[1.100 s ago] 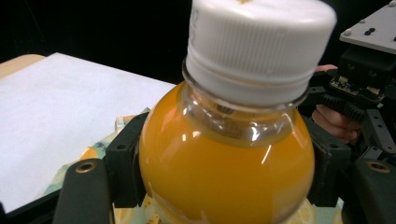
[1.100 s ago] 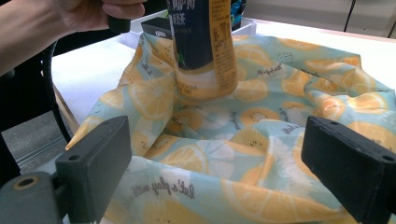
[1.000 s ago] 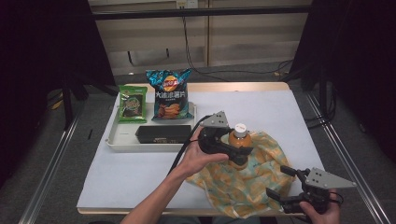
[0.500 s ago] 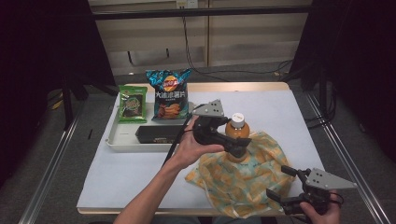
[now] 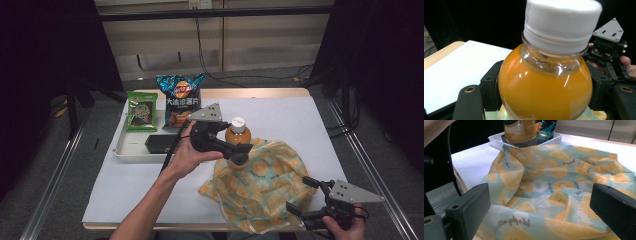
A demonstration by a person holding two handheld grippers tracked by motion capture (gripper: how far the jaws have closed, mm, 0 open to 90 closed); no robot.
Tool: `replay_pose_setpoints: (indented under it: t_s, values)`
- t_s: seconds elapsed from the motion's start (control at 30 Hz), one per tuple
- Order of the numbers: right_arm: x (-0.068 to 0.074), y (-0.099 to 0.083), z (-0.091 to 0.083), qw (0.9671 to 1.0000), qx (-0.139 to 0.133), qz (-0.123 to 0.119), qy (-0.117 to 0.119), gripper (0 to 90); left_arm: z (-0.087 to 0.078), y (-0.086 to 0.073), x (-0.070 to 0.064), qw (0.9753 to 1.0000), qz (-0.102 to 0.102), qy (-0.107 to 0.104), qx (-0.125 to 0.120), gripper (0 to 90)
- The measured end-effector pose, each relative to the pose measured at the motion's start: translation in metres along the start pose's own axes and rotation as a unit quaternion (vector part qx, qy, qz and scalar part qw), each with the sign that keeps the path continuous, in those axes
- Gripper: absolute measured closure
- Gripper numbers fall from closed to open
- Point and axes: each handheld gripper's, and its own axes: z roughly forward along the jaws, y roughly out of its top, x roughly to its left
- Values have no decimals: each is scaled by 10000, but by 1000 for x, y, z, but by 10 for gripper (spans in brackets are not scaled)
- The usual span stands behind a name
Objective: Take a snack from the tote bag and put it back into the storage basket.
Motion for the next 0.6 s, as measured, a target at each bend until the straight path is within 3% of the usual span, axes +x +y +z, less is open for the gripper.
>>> replay_pose_setpoints:
  t_s: [0.27, 0.6]
  values:
    - [-2, 0, -1, 9999, -51, 43, -91, 25, -32, -16, 14, 9996, -116, 265, 50, 303]
    - [-2, 0, -1, 9999, -62, 62, -122, 27, -64, -23, 23, 9989, -170, 443, 60, 303]
